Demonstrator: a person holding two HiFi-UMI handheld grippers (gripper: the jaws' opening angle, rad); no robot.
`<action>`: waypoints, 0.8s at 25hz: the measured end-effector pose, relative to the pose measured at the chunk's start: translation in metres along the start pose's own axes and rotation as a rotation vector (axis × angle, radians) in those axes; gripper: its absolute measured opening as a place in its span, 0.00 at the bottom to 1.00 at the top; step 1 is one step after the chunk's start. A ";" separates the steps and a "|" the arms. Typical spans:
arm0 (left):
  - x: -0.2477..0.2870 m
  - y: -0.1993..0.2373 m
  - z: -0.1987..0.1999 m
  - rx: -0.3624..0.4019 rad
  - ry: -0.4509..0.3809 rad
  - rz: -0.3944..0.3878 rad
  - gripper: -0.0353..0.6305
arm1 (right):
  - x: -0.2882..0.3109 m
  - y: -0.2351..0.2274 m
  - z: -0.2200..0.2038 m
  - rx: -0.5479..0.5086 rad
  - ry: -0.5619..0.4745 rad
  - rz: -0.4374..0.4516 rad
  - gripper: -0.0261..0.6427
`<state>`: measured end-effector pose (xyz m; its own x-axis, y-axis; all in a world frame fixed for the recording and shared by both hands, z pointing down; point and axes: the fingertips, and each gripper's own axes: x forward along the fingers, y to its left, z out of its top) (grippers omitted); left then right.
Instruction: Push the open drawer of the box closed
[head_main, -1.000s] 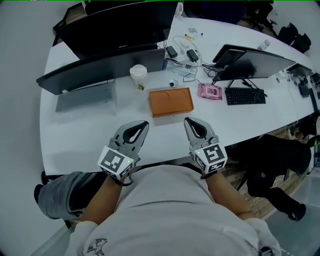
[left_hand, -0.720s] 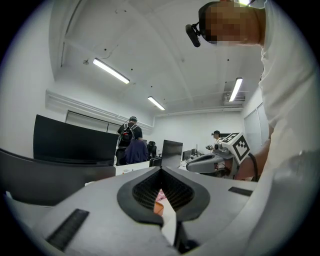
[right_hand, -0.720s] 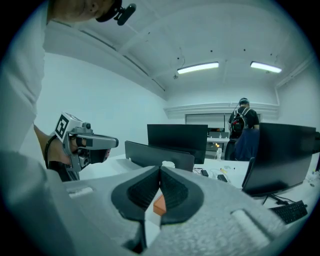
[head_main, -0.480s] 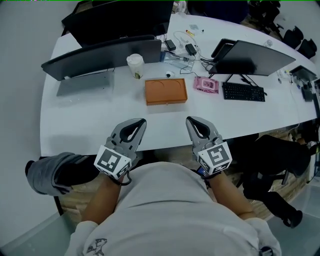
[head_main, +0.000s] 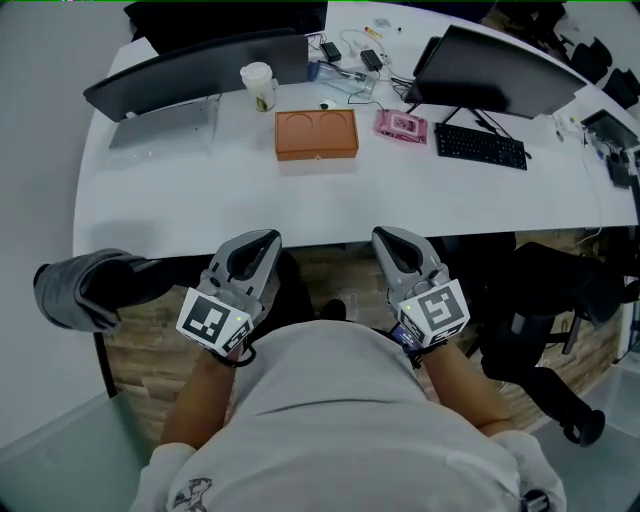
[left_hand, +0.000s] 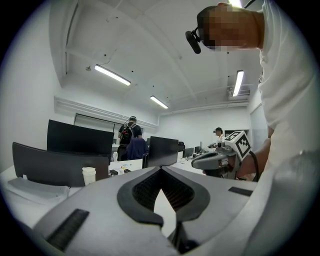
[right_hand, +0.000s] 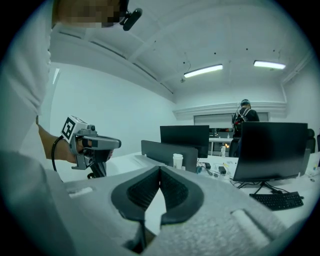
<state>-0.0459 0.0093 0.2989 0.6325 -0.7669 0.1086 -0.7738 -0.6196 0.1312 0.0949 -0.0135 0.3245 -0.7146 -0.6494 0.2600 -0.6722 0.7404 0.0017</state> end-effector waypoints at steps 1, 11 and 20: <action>-0.004 -0.010 -0.002 0.001 0.004 0.003 0.05 | -0.010 0.004 -0.001 -0.004 -0.004 0.007 0.04; -0.049 -0.070 0.000 0.032 -0.009 -0.024 0.05 | -0.071 0.053 -0.004 -0.018 -0.036 0.040 0.04; -0.125 -0.070 0.008 0.048 -0.020 -0.078 0.05 | -0.078 0.134 0.015 -0.028 -0.072 0.003 0.04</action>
<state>-0.0709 0.1470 0.2686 0.6905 -0.7188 0.0804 -0.7232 -0.6845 0.0913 0.0570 0.1338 0.2896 -0.7295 -0.6570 0.1902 -0.6649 0.7464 0.0280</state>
